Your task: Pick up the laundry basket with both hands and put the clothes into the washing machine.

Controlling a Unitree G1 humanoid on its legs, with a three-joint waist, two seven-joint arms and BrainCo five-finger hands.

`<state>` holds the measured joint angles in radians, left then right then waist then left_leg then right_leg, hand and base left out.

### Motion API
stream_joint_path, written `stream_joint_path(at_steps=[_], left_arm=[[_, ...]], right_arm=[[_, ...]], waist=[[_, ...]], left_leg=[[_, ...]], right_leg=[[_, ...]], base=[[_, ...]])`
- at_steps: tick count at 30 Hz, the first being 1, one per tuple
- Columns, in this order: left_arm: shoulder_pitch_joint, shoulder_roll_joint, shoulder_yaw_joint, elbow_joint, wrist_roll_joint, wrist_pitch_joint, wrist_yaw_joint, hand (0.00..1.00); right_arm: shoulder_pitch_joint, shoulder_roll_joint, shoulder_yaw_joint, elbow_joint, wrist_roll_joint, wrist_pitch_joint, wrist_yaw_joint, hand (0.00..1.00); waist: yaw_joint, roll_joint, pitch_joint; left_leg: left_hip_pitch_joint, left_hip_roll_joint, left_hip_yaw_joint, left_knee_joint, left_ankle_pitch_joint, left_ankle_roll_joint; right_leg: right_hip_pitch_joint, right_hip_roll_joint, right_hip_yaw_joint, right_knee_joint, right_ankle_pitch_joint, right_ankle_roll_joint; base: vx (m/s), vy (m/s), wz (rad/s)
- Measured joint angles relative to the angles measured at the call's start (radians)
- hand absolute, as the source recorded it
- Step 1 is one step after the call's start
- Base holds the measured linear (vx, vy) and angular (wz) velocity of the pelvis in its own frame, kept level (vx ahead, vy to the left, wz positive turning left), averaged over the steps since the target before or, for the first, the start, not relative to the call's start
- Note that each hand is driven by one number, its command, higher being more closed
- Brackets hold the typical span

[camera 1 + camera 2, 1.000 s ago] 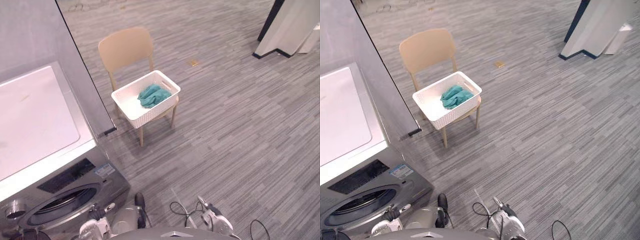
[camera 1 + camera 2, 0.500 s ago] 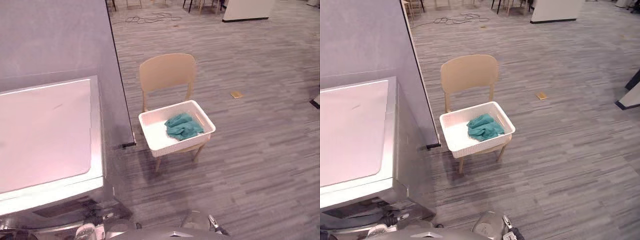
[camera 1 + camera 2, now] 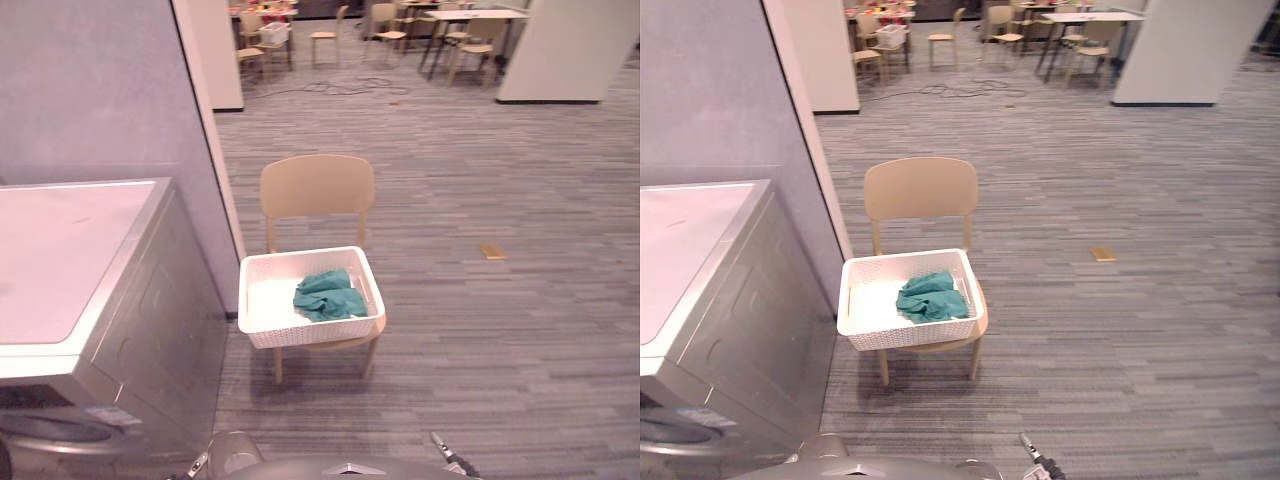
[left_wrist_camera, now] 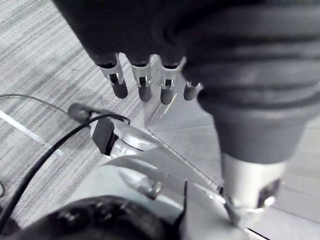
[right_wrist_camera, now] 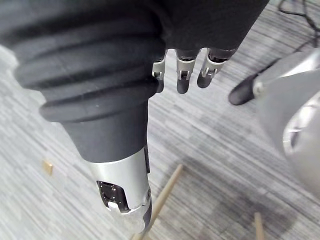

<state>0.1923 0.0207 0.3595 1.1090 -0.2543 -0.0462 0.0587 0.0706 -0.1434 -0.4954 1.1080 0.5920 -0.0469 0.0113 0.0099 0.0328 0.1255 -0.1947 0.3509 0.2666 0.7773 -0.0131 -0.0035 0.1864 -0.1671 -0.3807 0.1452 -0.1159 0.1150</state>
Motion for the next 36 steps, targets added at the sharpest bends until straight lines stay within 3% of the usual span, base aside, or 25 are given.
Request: stream_joint_path(at_steps=[1, 2, 3, 4, 5, 9, 11, 13, 15, 16, 17, 18, 19, 20, 22, 23, 25, 26, 27, 29, 30, 32, 35, 36], left_arm=[[-0.002, -0.003, -0.001, 0.000, 0.002, 0.001, 0.000, 0.00], [-0.006, -0.002, -0.012, 0.000, 0.003, 0.004, 0.000, 0.00], [-0.006, -0.001, -0.023, 0.000, 0.006, 0.005, 0.000, 0.00], [-0.006, -0.002, -0.031, 0.001, 0.013, 0.005, 0.000, 0.00], [-0.014, 0.001, -0.049, 0.010, 0.022, 0.007, 0.000, 0.00], [-0.048, 0.036, -0.059, 0.012, 0.042, 0.014, 0.001, 0.00], [-0.053, 0.041, -0.090, 0.013, 0.042, 0.014, 0.002, 0.00], [-0.056, 0.043, -0.146, 0.018, 0.042, 0.014, 0.003, 0.00], [-0.063, 0.060, -0.206, 0.018, 0.042, 0.012, 0.003, 0.00], [-0.076, 0.078, -0.238, 0.018, 0.042, 0.012, 0.003, 0.00], [-0.084, 0.088, -0.252, 0.018, 0.042, 0.011, 0.003, 0.00], [-0.107, 0.106, -0.272, 0.016, 0.042, 0.006, 0.004, 0.00], [-0.118, 0.112, -0.282, 0.016, 0.042, 0.005, 0.004, 0.00], [-0.131, 0.118, -0.294, 0.015, 0.042, 0.005, 0.005, 0.00], [-0.147, 0.112, -0.304, 0.010, 0.042, 0.000, 0.006, 0.00], [-0.160, 0.106, -0.321, 0.010, 0.042, -0.005, 0.005, 0.00], [-0.171, 0.101, -0.341, 0.011, 0.044, -0.011, 0.002, 0.00], [-0.174, 0.096, -0.339, 0.014, 0.046, -0.012, 0.000, 0.00], [-0.165, 0.057, -0.328, 0.022, 0.065, -0.014, -0.002, 0.00], [-0.150, 0.025, -0.305, 0.025, 0.065, -0.014, -0.001, 0.00], [-0.150, 0.013, -0.275, 0.042, 0.064, -0.015, -0.002, 0.00], [-0.150, 0.013, -0.258, 0.040, 0.063, -0.017, -0.003, 0.00], [-0.150, 0.018, -0.243, 0.037, 0.064, -0.016, -0.002, 0.00], [-0.147, 0.018, -0.244, 0.035, 0.065, -0.016, 0.000, 0.00]], right_arm=[[-0.005, -0.001, 0.000, -0.008, 0.002, -0.003, -0.004, 0.00], [-0.010, 0.002, 0.003, -0.033, 0.009, -0.002, -0.008, 0.00], [-0.026, 0.008, 0.005, -0.036, 0.011, -0.004, -0.012, 0.00], [-0.033, 0.012, 0.008, -0.037, 0.012, -0.006, -0.012, 0.00], [-0.045, 0.027, 0.027, -0.042, 0.013, -0.013, -0.014, 0.00], [-0.064, 0.103, 0.134, -0.091, 0.030, -0.016, -0.011, 0.00], [-0.064, 0.106, 0.150, -0.090, 0.030, -0.015, -0.005, 0.00], [-0.033, 0.105, 0.160, -0.089, 0.027, -0.010, 0.005, 0.00], [-0.025, 0.089, 0.160, -0.088, -0.009, -0.013, 0.010, 0.00], [-0.013, 0.087, 0.160, -0.092, -0.017, -0.020, 0.019, 0.00], [-0.009, 0.088, 0.159, -0.088, -0.020, -0.019, 0.025, 0.00], [0.000, 0.090, 0.153, -0.070, -0.028, -0.014, 0.030, 0.00], [0.006, 0.094, 0.138, -0.067, -0.031, -0.020, 0.031, 0.00], [0.024, 0.091, 0.108, -0.062, -0.032, -0.016, 0.031, 0.00], [0.050, 0.088, 0.075, -0.050, -0.032, -0.014, 0.031, 0.00], [0.060, 0.093, 0.057, -0.025, -0.032, -0.004, 0.030, 0.00], [0.076, 0.118, 0.026, 0.015, -0.032, 0.015, 0.030, 0.00], [0.084, 0.128, -0.003, 0.031, -0.032, 0.026, 0.031, 0.00], [0.088, 0.099, -0.019, 0.049, -0.038, 0.030, 0.030, 0.00], [0.081, 0.064, -0.017, 0.045, -0.048, 0.031, 0.030, 0.00], [0.079, 0.049, 0.001, 0.029, -0.048, 0.032, 0.030, 0.00], [0.080, 0.051, 0.035, -0.047, -0.042, 0.030, 0.030, 0.00], [0.096, 0.057, 0.125, -0.419, -0.039, 0.017, 0.016, 0.00], [0.124, 0.065, 0.165, -0.631, -0.048, -0.008, -0.007, 0.00]], waist=[[0.002, 0.003, 0.002], [0.006, 0.008, 0.006], [0.009, 0.011, 0.007], [0.011, 0.017, 0.009], [0.027, 0.014, 0.019], [0.031, -0.034, 0.036], [0.028, -0.032, 0.036], [0.020, -0.018, 0.033], [0.012, -0.017, 0.030], [-0.004, -0.023, 0.028], [-0.009, -0.018, 0.023], [-0.013, -0.042, 0.028], [-0.011, -0.049, 0.033], [-0.012, -0.050, 0.035], [-0.019, -0.041, 0.034], [-0.025, -0.040, 0.033], [-0.027, -0.078, 0.015], [-0.030, -0.096, 0.013], [-0.028, -0.030, 0.003], [-0.029, 0.022, -0.007], [-0.031, 0.036, -0.011], [-0.026, 0.030, -0.012], [-0.030, 0.015, -0.017], [-0.027, 0.010, -0.029]], left_leg=[[0.000, -0.022, 0.032, -0.027, -0.030, -0.014], [0.003, -0.085, 0.064, -0.131, -0.072, -0.037], [0.014, -0.157, 0.070, -0.331, -0.058, -0.056], [0.026, -0.180, 0.079, -0.435, -0.025, -0.068], [0.053, -0.205, 0.097, -0.535, 0.054, -0.012], [0.086, -0.287, 0.096, -0.586, 0.021, -0.004], [0.109, -0.316, 0.097, -0.588, -0.014, -0.014], [0.194, -0.346, 0.098, -0.654, -0.026, -0.027], [0.240, -0.347, 0.102, -0.681, -0.030, -0.028], [0.251, -0.346, 0.090, -0.680, -0.038, -0.031], [0.251, -0.344, 0.086, -0.678, -0.041, -0.034], [0.260, -0.338, 0.071, -0.674, -0.043, -0.036], [0.268, -0.335, 0.064, -0.674, -0.037, -0.031], [0.276, -0.325, 0.057, -0.672, -0.026, -0.034], [0.281, -0.301, 0.031, -0.666, -0.021, -0.041], [0.270, -0.286, 0.013, -0.658, -0.019, -0.060], [0.249, -0.287, -0.017, -0.660, -0.021, -0.113], [0.259, -0.285, -0.027, -0.665, -0.016, -0.140], [0.283, -0.217, -0.037, -0.692, 0.005, -0.159], [0.282, -0.159, -0.041, -0.693, 0.015, -0.170], [0.283, -0.120, -0.056, -0.692, 0.025, -0.168], [0.283, -0.094, -0.072, -0.696, 0.034, -0.176], [0.281, -0.092, -0.073, -0.748, 0.065, -0.184], [0.277, -0.100, -0.072, -0.766, 0.073, -0.184]], right_leg=[[0.006, 0.000, -0.009, -0.010, 0.003, -0.002], [0.007, -0.003, -0.024, -0.026, 0.010, -0.007], [0.001, -0.006, -0.041, -0.028, 0.011, -0.005], [-0.001, 0.000, -0.047, -0.027, 0.007, 0.001], [-0.003, 0.006, -0.038, -0.025, 0.000, 0.016], [0.031, -0.035, -0.003, -0.072, -0.004, 0.014], [0.047, -0.064, -0.002, -0.049, -0.024, 0.008], [-0.005, -0.115, 0.049, 0.164, -0.037, -0.001], [-0.113, -0.147, 0.116, 0.429, -0.011, -0.005], [-0.178, -0.159, 0.157, 0.566, 0.034, 0.000], [-0.210, -0.163, 0.178, 0.628, 0.042, 0.004], [-0.255, -0.175, 0.179, 0.706, -0.019, 0.000], [-0.263, -0.182, 0.161, 0.717, -0.060, 0.002], [-0.264, -0.204, 0.111, 0.685, -0.122, -0.002], [-0.253, -0.219, 0.083, 0.531, -0.148, -0.007], [-0.250, -0.207, 0.124, 0.402, -0.134, -0.003], [-0.237, -0.202, 0.182, 0.212, 0.015, 0.047], [-0.214, -0.203, 0.171, 0.169, 0.025, 0.104], [-0.179, -0.120, 0.141, 0.108, 0.039, 0.075], [-0.142, -0.054, 0.116, 0.045, 0.057, 0.050], [-0.109, -0.008, 0.088, 0.003, 0.067, 0.035], [-0.100, 0.021, 0.072, -0.020, 0.068, 0.021], [-0.111, 0.032, 0.065, -0.035, 0.072, 0.013], [-0.113, 0.032, 0.061, -0.048, 0.082, 0.017]], base=[[0.11, -0.024, 0.59], [0.11, 0.020, 0.42], [0.11, 0.032, 0.37], [0.10, 0.051, 0.13], [0.14, 0.030, 0.00], [0.16, 0.034, 0.16], [0.18, 0.055, 0.10], [0.20, 0.090, 0.01], [0.11, 0.040, -0.03], [0.09, -0.017, 0.13], [0.12, -0.077, 0.27], [0.14, -0.095, 0.20], [0.18, -0.154, 0.22], [0.18, -0.179, 0.17], [0.18, -0.283, 0.25], [0.12, -0.398, 0.43], [0.07, -0.378, 0.45], [0.14, -0.424, 0.20], [0.14, -0.396, -0.01], [0.12, -0.331, -0.08], [0.08, -0.238, 0.14], [0.06, -0.166, 0.18], [0.03, -0.071, 0.08], [0.01, -0.013, 0.08]])
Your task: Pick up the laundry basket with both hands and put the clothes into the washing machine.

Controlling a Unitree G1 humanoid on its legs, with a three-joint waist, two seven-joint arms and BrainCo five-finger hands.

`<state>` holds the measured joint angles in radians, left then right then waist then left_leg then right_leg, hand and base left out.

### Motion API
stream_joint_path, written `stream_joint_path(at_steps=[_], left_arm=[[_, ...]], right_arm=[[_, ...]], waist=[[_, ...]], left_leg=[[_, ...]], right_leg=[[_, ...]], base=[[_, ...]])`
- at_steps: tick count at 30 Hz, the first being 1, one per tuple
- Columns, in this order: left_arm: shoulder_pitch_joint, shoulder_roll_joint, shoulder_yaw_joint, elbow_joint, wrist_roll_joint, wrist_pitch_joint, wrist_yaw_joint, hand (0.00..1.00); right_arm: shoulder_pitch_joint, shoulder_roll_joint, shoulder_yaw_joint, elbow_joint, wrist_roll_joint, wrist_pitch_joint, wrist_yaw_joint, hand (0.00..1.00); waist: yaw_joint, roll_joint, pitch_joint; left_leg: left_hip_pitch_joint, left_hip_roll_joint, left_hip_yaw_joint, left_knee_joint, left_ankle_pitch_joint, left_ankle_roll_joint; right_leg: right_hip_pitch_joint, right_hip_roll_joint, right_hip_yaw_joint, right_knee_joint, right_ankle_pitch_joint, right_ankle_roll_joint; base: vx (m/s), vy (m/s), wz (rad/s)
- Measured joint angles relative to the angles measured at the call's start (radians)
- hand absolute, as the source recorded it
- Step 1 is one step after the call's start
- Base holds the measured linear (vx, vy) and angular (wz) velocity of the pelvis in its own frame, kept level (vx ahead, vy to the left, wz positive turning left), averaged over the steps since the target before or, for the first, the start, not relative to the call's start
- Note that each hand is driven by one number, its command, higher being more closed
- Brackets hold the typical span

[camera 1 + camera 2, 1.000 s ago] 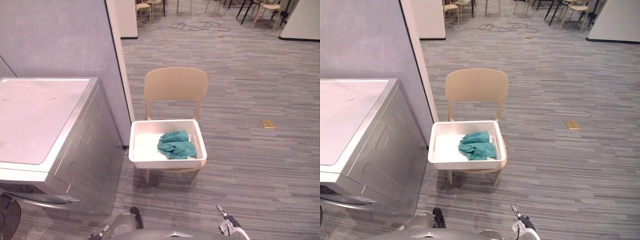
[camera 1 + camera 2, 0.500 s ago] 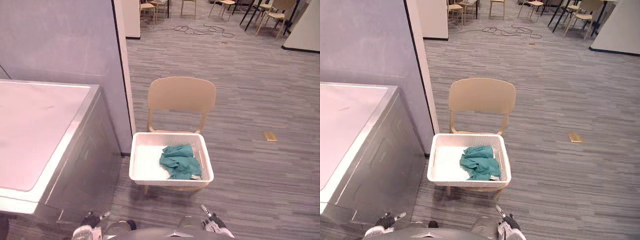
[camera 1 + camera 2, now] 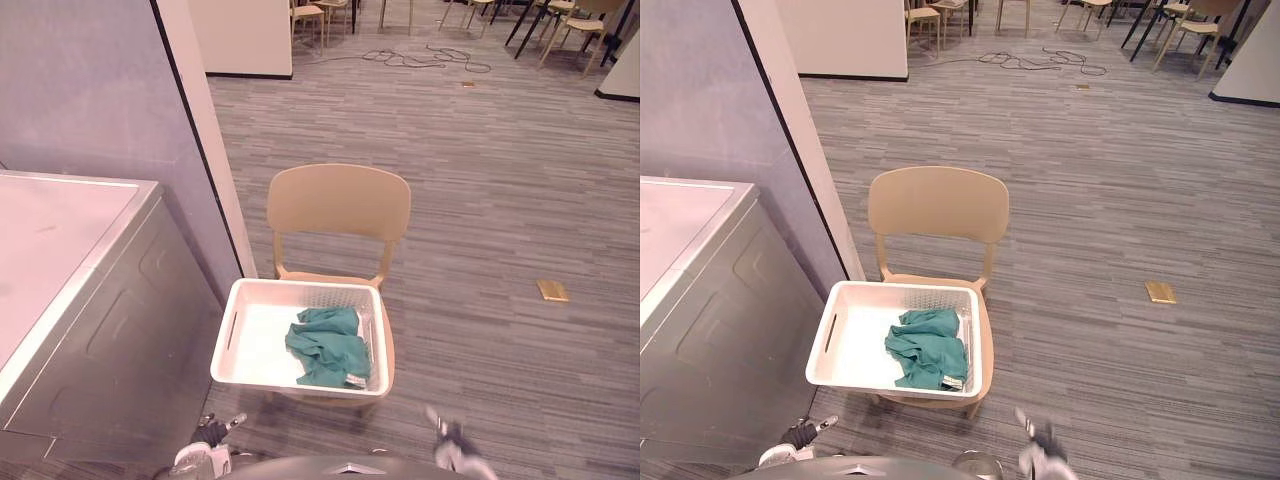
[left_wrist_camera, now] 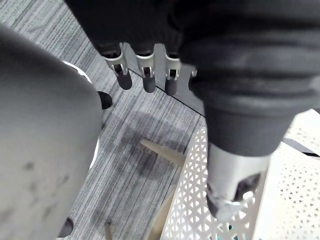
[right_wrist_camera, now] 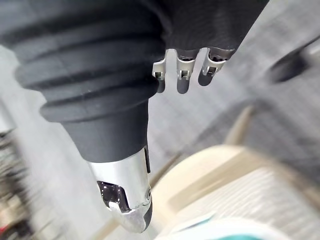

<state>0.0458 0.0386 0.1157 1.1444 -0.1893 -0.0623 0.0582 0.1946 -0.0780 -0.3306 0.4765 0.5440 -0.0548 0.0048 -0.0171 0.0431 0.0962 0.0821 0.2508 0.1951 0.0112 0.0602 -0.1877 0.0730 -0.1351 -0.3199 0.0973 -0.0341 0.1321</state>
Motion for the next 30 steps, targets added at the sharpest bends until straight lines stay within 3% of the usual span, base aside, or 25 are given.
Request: stream_joint_path(at_steps=[3, 6, 11, 15, 18, 21, 22, 24, 30], left_arm=[[0.005, 0.001, -0.005, -0.020, 0.014, 0.000, 0.001, 0.00], [0.006, 0.018, -0.044, -0.036, 0.058, -0.001, 0.002, 0.00], [0.006, 0.025, -0.085, -0.054, 0.081, -0.011, 0.001, 0.00], [0.006, 0.035, -0.128, -0.076, 0.111, -0.016, -0.002, 0.00], [-0.001, 0.039, -0.141, -0.100, 0.116, -0.019, -0.007, 0.00], [-0.021, 0.048, -0.154, -0.119, 0.115, -0.023, -0.008, 0.00], [-0.023, 0.052, -0.162, -0.141, 0.114, -0.023, -0.008, 0.00], [-0.025, 0.057, -0.177, -0.157, 0.113, -0.033, -0.008, 0.00], [-0.042, 0.079, -0.217, -0.183, 0.032, -0.052, -0.007, 0.00]], right_arm=[[0.002, 0.036, 0.031, -0.261, -0.047, -0.050, -0.016, 0.00], [-0.028, 0.033, 0.158, -0.467, -0.155, -0.092, -0.031, 0.00], [-0.140, -0.008, 0.340, -0.535, -0.313, -0.118, -0.027, 0.00], [-0.315, -0.193, 0.614, -0.409, -0.448, -0.116, 0.045, 0.00], [-0.455, -0.282, 0.825, -0.292, -0.557, -0.116, 0.128, 0.00], [-0.568, -0.335, 0.961, -0.187, -0.635, -0.117, 0.173, 0.00], [-0.619, -0.370, 1.021, -0.123, -0.707, -0.116, 0.210, 0.00], [-0.649, -0.396, 1.037, -0.061, -0.756, -0.120, 0.240, 0.00], [-0.744, -0.485, 1.067, 0.108, -0.907, -0.129, 0.233, 0.00]], waist=[[0.006, -0.003, -0.006], [0.020, -0.023, -0.015], [0.034, -0.024, -0.016], [0.054, -0.027, -0.014], [0.083, -0.037, -0.004], [0.101, -0.049, 0.030], [0.114, -0.055, 0.046], [0.127, -0.059, 0.063], [0.126, -0.054, 0.139]], left_leg=[[-0.006, -0.011, -0.007, -0.008, 0.005, 0.001], [-0.014, -0.021, -0.013, -0.040, 0.026, 0.005], [-0.019, -0.034, -0.024, -0.087, 0.054, 0.003], [-0.054, -0.047, -0.055, -0.088, 0.066, 0.004], [-0.092, -0.051, -0.078, -0.088, 0.081, 0.005], [-0.131, -0.055, -0.106, -0.088, 0.101, 0.007], [-0.140, -0.061, -0.117, -0.088, 0.107, 0.005], [-0.142, -0.069, -0.116, -0.088, 0.109, 0.005], [-0.196, -0.077, -0.114, -0.088, 0.130, 0.016]], right_leg=[[0.023, -0.004, -0.020, -0.041, 0.020, 0.003], [0.032, -0.005, -0.038, -0.087, 0.044, 0.006], [0.031, -0.008, -0.055, -0.118, 0.063, 0.012], [0.026, -0.017, -0.086, -0.131, 0.077, 0.017], [0.008, -0.019, -0.111, -0.133, 0.083, 0.016], [-0.005, -0.020, -0.136, -0.134, 0.090, 0.014], [-0.004, -0.024, -0.145, -0.134, 0.092, 0.016], [-0.004, -0.033, -0.147, -0.133, 0.095, 0.020], [-0.069, -0.044, -0.135, -0.112, 0.117, 0.016]], base=[[0.03, 0.010, 0.15], [0.00, 0.008, 0.13], [-0.02, 0.007, 0.10], [-0.03, 0.010, 0.22], [-0.03, 0.004, 0.25], [-0.04, -0.002, 0.35], [-0.03, 0.009, 0.27], [-0.04, 0.022, 0.13], [-0.08, 0.024, -0.02]])
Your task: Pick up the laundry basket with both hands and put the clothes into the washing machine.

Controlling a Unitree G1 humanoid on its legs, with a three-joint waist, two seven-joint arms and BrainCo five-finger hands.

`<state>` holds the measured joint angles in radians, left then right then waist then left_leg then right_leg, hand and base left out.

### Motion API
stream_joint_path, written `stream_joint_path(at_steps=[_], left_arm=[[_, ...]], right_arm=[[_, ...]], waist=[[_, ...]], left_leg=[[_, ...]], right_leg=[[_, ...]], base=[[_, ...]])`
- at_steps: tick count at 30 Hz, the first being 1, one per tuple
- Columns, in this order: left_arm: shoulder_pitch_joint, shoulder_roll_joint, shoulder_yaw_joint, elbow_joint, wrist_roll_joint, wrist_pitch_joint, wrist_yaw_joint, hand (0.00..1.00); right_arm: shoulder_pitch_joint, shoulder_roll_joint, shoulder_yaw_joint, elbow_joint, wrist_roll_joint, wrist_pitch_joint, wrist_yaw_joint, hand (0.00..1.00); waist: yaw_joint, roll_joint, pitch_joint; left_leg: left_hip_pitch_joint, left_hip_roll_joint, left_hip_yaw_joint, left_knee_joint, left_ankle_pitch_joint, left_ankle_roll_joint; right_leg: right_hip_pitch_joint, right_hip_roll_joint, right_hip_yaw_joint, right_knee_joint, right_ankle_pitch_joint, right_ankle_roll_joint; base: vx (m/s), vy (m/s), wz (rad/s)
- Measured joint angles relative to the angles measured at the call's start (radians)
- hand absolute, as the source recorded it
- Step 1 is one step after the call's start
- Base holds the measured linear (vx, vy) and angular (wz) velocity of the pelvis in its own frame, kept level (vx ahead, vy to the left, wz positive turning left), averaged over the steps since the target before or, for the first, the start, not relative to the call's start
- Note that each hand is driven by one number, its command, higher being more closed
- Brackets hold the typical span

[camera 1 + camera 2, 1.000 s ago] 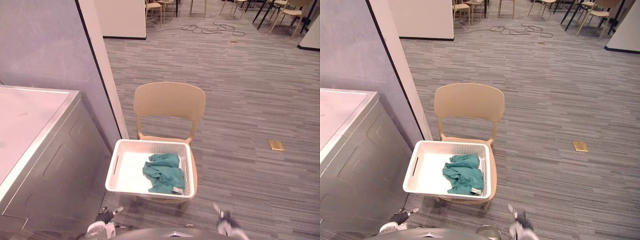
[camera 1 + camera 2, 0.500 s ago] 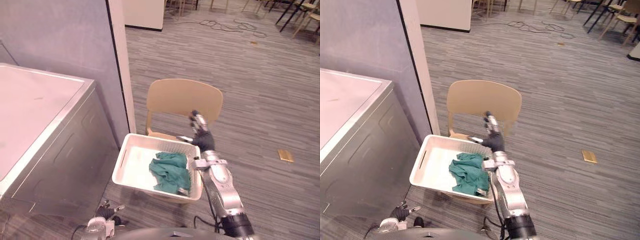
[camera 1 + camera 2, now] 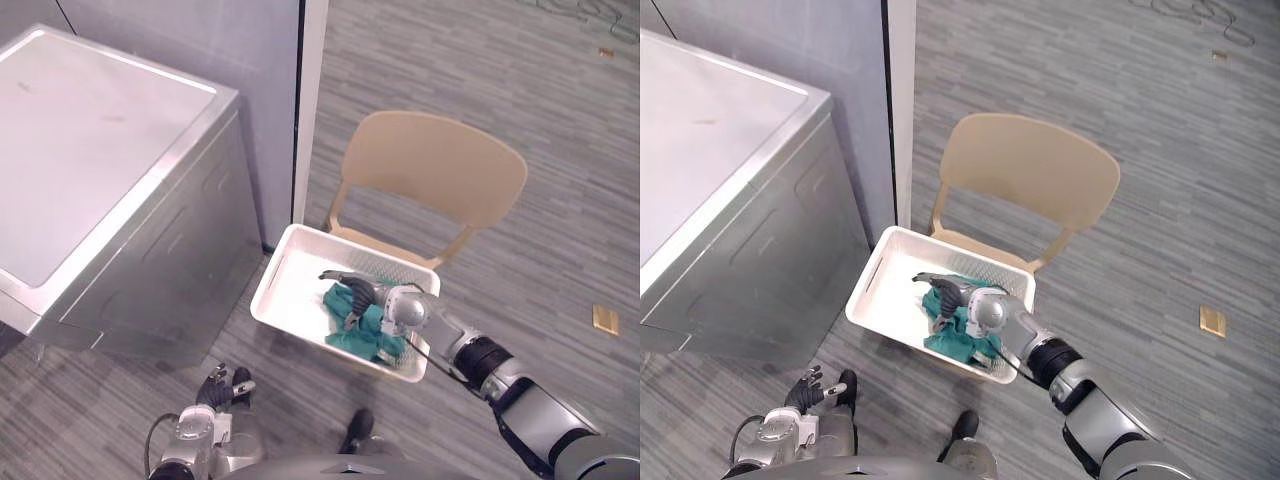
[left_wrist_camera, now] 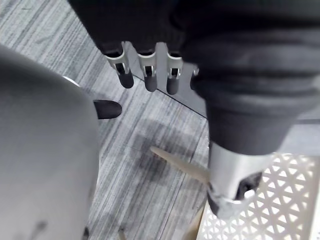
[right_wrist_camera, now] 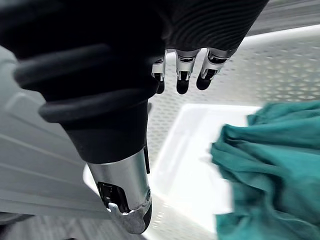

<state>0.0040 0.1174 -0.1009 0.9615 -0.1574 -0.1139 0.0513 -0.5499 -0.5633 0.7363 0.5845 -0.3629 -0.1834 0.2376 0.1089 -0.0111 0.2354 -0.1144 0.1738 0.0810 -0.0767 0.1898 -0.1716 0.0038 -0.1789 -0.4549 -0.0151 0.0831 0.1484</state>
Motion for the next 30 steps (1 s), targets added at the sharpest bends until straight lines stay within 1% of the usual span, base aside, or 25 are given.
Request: stream_joint_path(at_steps=[1, 3, 6, 7, 9, 11, 13, 15, 16, 20, 21, 23, 24, 28, 30], left_arm=[[-0.003, 0.002, -0.003, 0.000, -0.007, -0.002, 0.001, 0.00], [-0.023, 0.005, -0.013, -0.002, -0.034, -0.008, 0.005, 0.00], [-0.028, 0.009, -0.019, -0.008, -0.075, -0.017, 0.010, 0.00], [-0.031, 0.010, -0.019, -0.009, -0.081, -0.017, 0.011, 0.00], [-0.047, 0.009, -0.021, -0.016, -0.102, -0.018, 0.015, 0.00], [-0.048, 0.007, -0.024, -0.030, -0.108, -0.018, 0.029, 0.00], [-0.050, 0.009, -0.027, -0.050, -0.115, -0.018, 0.033, 0.00], [-0.052, 0.006, -0.028, -0.059, -0.115, -0.022, 0.034, 0.00], [-0.052, 0.005, -0.028, -0.069, -0.115, -0.024, 0.037, 0.00], [-0.056, 0.002, -0.031, -0.088, -0.117, -0.028, 0.050, 0.00], [-0.065, 0.000, -0.033, -0.088, -0.117, -0.027, 0.051, 0.00], [-0.072, -0.002, -0.040, -0.090, -0.118, -0.028, 0.052, 0.00], [-0.074, -0.001, -0.039, -0.094, -0.123, -0.029, 0.054, 0.00], [-0.080, -0.003, -0.042, -0.108, -0.125, -0.027, 0.069, 0.00], [-0.080, -0.004, -0.051, -0.118, -0.126, -0.027, 0.078, 0.00]], right_arm=[[-0.012, -0.009, 0.014, 0.022, -0.010, -0.004, 0.000, 0.00], [-0.051, -0.032, 0.025, 0.088, -0.075, -0.009, -0.010, 0.00], [-0.067, -0.056, 0.025, 0.112, -0.133, -0.007, -0.051, 0.00], [-0.069, -0.056, 0.023, 0.114, -0.140, -0.005, -0.059, 0.00], [-0.088, -0.052, 0.006, 0.140, -0.155, 0.002, -0.081, 0.00], [-0.098, -0.052, -0.014, 0.141, -0.155, 0.014, -0.098, 0.00], [-0.125, -0.052, -0.033, 0.149, -0.162, 0.017, -0.116, 0.00], [-0.144, -0.052, -0.047, 0.173, -0.189, 0.019, -0.121, 0.00], [-0.156, -0.052, -0.056, 0.188, -0.195, 0.028, -0.135, 0.00], [-0.195, -0.052, -0.105, 0.222, -0.194, 0.041, -0.177, 0.00], [-0.207, -0.052, -0.130, 0.236, -0.194, 0.056, -0.197, 0.00], [-0.224, -0.052, -0.160, 0.259, -0.195, 0.063, -0.220, 0.00], [-0.239, -0.052, -0.176, 0.265, -0.195, 0.076, -0.235, 0.00], [-0.250, -0.052, -0.237, 0.302, -0.195, 0.100, -0.264, 0.00], [-0.251, -0.052, -0.281, 0.307, -0.195, 0.114, -0.274, 0.00]], waist=[[0.000, 0.001, 0.006], [0.002, 0.009, 0.052], [0.003, 0.015, 0.069], [0.003, 0.016, 0.077], [0.003, 0.028, 0.116], [0.004, 0.032, 0.124], [0.003, 0.040, 0.150], [0.004, 0.046, 0.156], [0.006, 0.049, 0.169], [0.015, 0.053, 0.178], [0.017, 0.060, 0.192], [0.020, 0.067, 0.202], [0.020, 0.069, 0.205], [0.025, 0.072, 0.210], [0.022, 0.076, 0.219]], left_leg=[[-0.007, 0.000, 0.000, 0.000, 0.003, 0.002], [-0.010, -0.001, -0.002, 0.000, 0.007, 0.004], [-0.053, -0.002, -0.003, 0.000, 0.016, 0.016], [-0.056, -0.002, -0.003, 0.000, 0.018, 0.019], [-0.060, -0.003, -0.007, 0.000, 0.021, 0.021], [-0.081, -0.005, -0.007, 0.001, 0.024, 0.022], [-0.104, -0.007, -0.010, 0.001, 0.032, 0.026], [-0.122, -0.011, -0.014, 0.001, 0.037, 0.028], [-0.123, -0.015, -0.016, 0.001, 0.042, 0.029], [-0.167, -0.018, -0.019, 0.025, 0.039, 0.033], [-0.169, -0.019, -0.022, 0.025, 0.039, 0.033], [-0.179, -0.023, -0.022, 0.027, 0.039, 0.034], [-0.198, -0.023, -0.024, 0.028, 0.041, 0.035], [-0.223, -0.026, -0.025, 0.035, 0.044, 0.037], [-0.228, -0.031, -0.025, 0.041, 0.043, 0.038]], right_leg=[[-0.008, -0.001, 0.000, 0.003, 0.002, -0.001], [-0.016, -0.005, 0.002, 0.015, 0.005, -0.003], [-0.071, -0.010, 0.005, 0.039, 0.007, -0.006], [-0.074, -0.010, 0.005, 0.041, 0.008, -0.007], [-0.079, -0.013, 0.004, 0.049, 0.008, -0.007], [-0.105, -0.016, 0.005, 0.058, 0.008, -0.007], [-0.129, -0.021, 0.004, 0.070, 0.009, -0.008], [-0.146, -0.026, 0.002, 0.074, 0.009, -0.008], [-0.146, -0.028, 0.001, 0.075, 0.009, -0.008], [-0.183, -0.034, 0.001, 0.086, 0.009, -0.008], [-0.185, -0.037, 0.000, 0.091, 0.008, -0.008], [-0.202, -0.044, 0.001, 0.108, 0.001, -0.008], [-0.222, -0.047, 0.001, 0.117, 0.001, -0.008], [-0.250, -0.056, 0.001, 0.134, -0.001, -0.009], [-0.256, -0.062, 0.002, 0.140, -0.001, -0.009]], base=[[-0.08, 0.012, -0.01], [-0.07, 0.014, 0.00], [-0.07, 0.019, -0.01], [-0.04, 0.008, 0.01], [-0.05, 0.007, 0.03], [-0.06, 0.016, 0.01], [-0.04, 0.014, 0.03], [-0.02, 0.007, 0.06], [-0.01, 0.006, 0.07], [0.00, 0.001, 0.01], [-0.04, -0.011, 0.03], [-0.07, -0.011, 0.03], [-0.06, -0.012, 0.02], [-0.05, -0.026, 0.01], [-0.05, -0.016, 0.02]])
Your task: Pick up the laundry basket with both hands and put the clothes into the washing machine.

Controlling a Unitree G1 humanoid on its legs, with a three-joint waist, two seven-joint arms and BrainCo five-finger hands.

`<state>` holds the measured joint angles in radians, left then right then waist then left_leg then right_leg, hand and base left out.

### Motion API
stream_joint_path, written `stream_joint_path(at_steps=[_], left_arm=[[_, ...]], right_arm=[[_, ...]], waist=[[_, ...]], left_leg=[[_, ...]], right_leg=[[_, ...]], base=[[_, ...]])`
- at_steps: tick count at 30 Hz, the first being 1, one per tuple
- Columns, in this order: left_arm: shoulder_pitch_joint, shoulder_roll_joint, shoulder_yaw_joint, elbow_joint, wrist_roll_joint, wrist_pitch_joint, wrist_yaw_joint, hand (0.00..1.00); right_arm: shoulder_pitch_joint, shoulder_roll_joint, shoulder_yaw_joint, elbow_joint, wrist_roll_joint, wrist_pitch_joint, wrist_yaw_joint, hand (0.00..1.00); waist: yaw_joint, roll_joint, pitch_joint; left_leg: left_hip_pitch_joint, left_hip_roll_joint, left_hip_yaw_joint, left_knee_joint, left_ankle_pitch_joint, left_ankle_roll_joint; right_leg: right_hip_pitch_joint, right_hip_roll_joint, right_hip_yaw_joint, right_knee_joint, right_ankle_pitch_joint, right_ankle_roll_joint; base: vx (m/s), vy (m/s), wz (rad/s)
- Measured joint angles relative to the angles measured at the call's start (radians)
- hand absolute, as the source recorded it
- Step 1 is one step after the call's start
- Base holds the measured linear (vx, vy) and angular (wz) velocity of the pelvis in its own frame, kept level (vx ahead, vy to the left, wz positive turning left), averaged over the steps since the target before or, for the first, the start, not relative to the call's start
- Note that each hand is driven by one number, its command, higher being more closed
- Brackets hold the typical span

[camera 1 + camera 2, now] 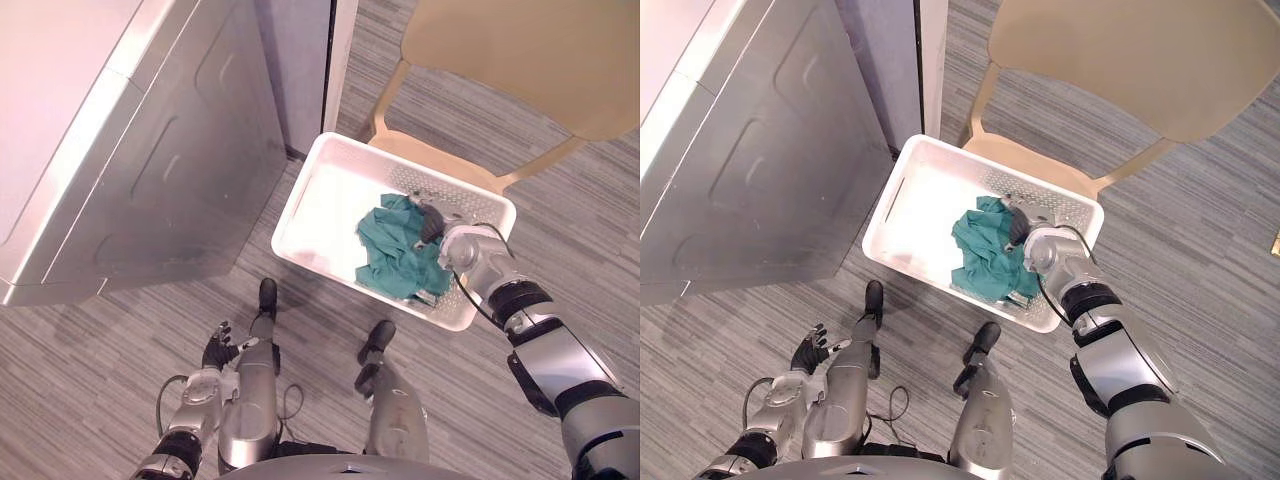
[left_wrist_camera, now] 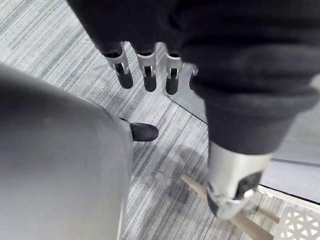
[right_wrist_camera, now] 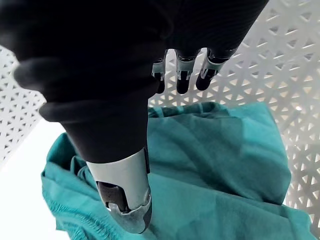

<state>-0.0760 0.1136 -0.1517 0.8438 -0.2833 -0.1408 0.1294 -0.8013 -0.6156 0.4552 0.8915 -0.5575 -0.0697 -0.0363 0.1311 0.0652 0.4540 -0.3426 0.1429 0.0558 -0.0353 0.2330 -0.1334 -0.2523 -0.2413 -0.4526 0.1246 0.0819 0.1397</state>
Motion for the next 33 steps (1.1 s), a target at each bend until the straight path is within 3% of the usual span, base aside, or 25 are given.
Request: stream_joint_path(at_steps=[17, 18, 33], left_arm=[[-0.021, -0.005, -0.008, -0.030, -0.031, 0.000, 0.011, 0.00], [-0.023, -0.006, -0.008, -0.030, -0.031, 0.000, 0.012, 0.00], [-0.050, -0.011, -0.008, -0.029, -0.065, 0.000, 0.045, 0.00]], right_arm=[[0.051, 0.025, -0.058, 0.028, 0.022, 0.007, -0.004, 0.00], [0.053, 0.025, -0.067, 0.030, 0.022, 0.007, -0.010, 1.00], [0.040, 0.061, -0.127, 0.040, 0.021, 0.031, -0.118, 1.00]], waist=[[-0.001, 0.012, 0.017], [-0.003, 0.012, 0.017], [-0.004, 0.012, 0.017]], left_leg=[[-0.120, -0.011, -0.010, 0.074, -0.018, 0.021], [-0.132, -0.013, -0.013, 0.089, -0.022, 0.023], [-0.223, -0.014, -0.016, 0.147, -0.034, 0.025]], right_leg=[[-0.107, -0.025, 0.001, 0.058, -0.007, -0.004], [-0.114, -0.029, 0.001, 0.067, -0.009, -0.004], [-0.192, -0.041, 0.003, 0.104, -0.014, -0.016]], base=[[-0.05, -0.039, 0.01], [-0.03, -0.027, 0.04], [-0.04, -0.042, 0.00]])
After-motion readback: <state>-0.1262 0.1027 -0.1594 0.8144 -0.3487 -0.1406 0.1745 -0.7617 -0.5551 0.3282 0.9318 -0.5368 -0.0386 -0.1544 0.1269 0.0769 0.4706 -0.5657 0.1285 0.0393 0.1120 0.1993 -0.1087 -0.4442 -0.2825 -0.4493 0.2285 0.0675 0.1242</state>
